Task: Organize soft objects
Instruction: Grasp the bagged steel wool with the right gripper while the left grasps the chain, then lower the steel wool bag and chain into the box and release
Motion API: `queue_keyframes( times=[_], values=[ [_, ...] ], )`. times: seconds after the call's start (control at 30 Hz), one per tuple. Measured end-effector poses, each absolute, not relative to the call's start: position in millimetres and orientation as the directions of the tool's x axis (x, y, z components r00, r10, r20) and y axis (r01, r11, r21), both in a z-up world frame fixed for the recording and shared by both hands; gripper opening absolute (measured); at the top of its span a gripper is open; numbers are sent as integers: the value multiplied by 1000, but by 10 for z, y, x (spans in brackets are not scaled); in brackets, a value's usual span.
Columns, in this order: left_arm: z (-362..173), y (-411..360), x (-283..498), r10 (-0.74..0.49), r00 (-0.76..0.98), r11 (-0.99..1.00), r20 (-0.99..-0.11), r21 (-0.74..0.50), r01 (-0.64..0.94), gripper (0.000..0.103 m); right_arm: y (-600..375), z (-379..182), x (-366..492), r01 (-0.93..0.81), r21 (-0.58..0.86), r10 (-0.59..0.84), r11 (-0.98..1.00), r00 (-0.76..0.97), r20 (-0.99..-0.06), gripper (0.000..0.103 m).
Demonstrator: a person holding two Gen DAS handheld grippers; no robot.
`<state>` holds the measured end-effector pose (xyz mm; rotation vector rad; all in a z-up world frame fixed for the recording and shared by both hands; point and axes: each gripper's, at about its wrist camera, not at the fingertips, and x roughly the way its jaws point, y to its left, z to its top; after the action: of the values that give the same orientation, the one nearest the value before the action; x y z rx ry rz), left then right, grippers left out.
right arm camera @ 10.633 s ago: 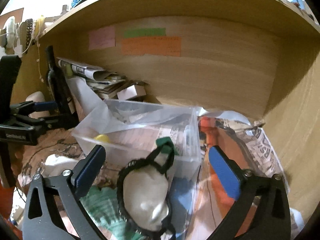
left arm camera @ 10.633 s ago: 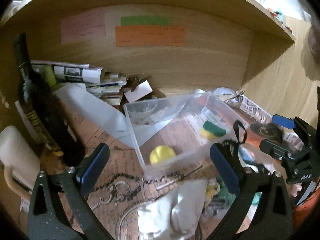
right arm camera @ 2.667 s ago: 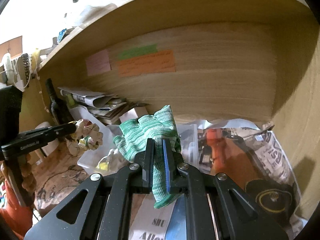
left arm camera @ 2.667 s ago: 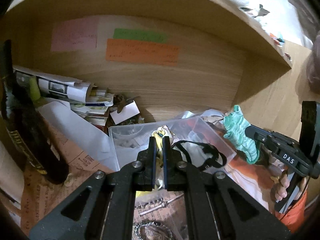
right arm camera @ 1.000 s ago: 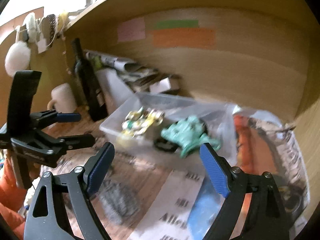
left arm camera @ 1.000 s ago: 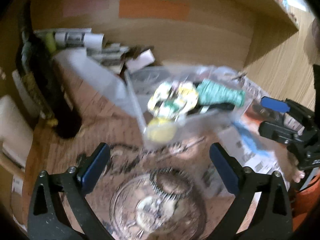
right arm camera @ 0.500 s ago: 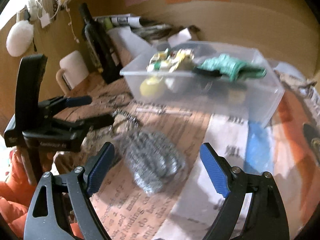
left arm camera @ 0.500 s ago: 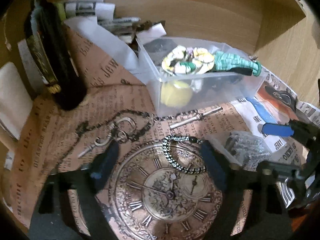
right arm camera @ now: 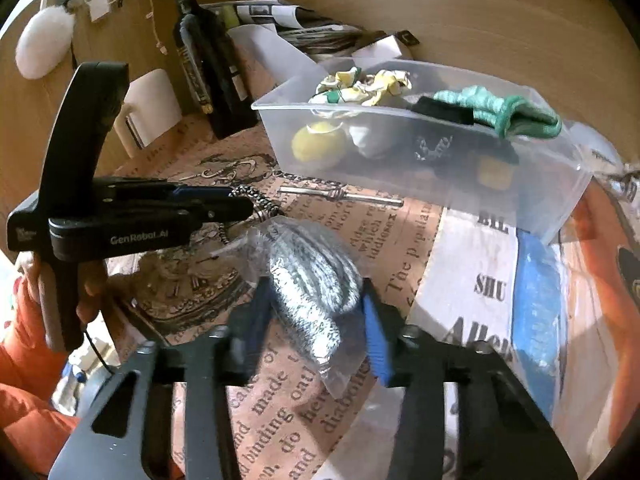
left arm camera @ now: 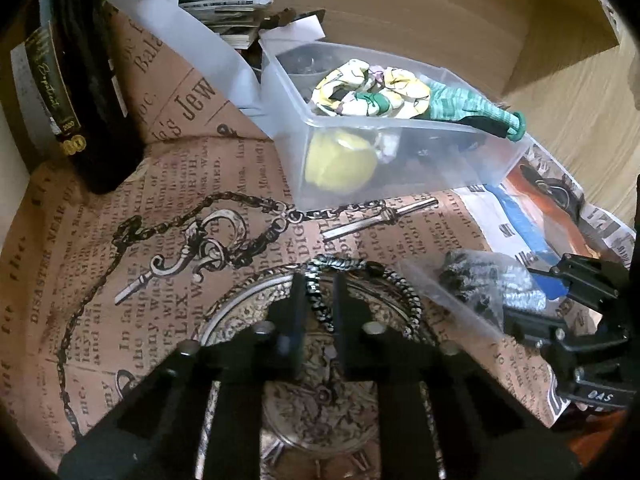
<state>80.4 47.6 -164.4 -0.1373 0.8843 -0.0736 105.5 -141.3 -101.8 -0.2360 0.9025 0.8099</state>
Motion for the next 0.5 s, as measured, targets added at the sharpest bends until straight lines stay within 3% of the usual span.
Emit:
queue_keyframes(
  times=[0.17, 0.5],
  values=[
    [-1571, 459, 740, -105, 658, 991, -745, -130, 12, 8, -1440, -976, 1067, -706, 130, 530, 696, 382, -757, 25],
    [-1211, 506, 628, -111, 728, 991, -676, -126, 34, 7, -1555, -681, 1068, -682, 88, 540, 726, 487, -686, 25]
  ],
)
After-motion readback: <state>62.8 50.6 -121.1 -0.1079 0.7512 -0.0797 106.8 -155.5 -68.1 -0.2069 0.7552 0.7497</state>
